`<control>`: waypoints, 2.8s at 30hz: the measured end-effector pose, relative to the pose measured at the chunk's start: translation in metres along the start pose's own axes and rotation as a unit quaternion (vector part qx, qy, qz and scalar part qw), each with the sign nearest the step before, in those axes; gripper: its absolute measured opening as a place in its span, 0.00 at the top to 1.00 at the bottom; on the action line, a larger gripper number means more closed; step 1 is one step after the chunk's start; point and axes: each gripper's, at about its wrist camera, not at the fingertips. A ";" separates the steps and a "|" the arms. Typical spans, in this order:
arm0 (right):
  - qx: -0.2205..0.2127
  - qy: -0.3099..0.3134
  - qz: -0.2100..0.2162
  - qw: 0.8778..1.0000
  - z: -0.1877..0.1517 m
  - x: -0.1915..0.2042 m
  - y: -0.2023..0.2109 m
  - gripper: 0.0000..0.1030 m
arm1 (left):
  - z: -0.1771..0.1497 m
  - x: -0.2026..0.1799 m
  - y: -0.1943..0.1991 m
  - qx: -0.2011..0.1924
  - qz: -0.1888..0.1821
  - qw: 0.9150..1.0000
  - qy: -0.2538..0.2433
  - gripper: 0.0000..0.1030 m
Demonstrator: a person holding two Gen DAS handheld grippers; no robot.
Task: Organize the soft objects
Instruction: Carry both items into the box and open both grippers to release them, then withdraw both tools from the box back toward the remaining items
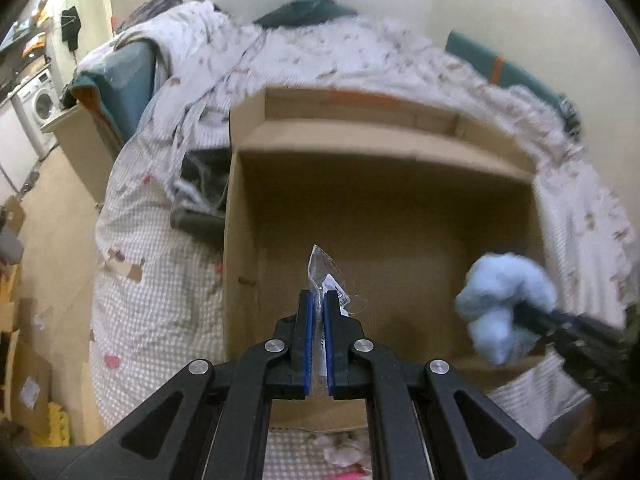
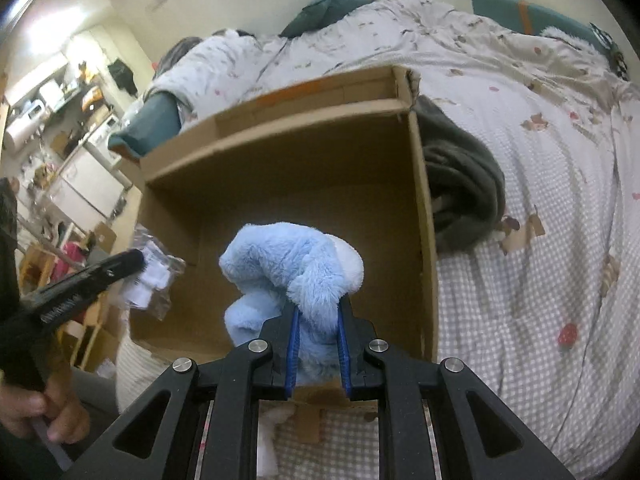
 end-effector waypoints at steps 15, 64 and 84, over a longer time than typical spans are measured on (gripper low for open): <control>0.051 0.016 -0.033 0.998 -0.009 0.000 -0.028 0.82 | -0.013 0.000 -0.025 0.027 0.003 1.000 0.012 0.95; 0.001 0.026 -0.042 0.999 -0.007 0.014 -0.013 0.27 | -0.016 0.007 -0.002 -0.014 0.033 0.999 0.005 0.40; -0.010 0.028 -0.083 0.996 -0.044 0.026 0.018 0.27 | -0.054 0.029 0.052 -0.072 0.081 0.994 -0.008 0.40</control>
Point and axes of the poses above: each gripper's, at about its wrist camera, not at the fingertips, and y roughly against the way its jaws point, x to its left, z to its top, and after that the axes turned 11 degrees about z, right-handed
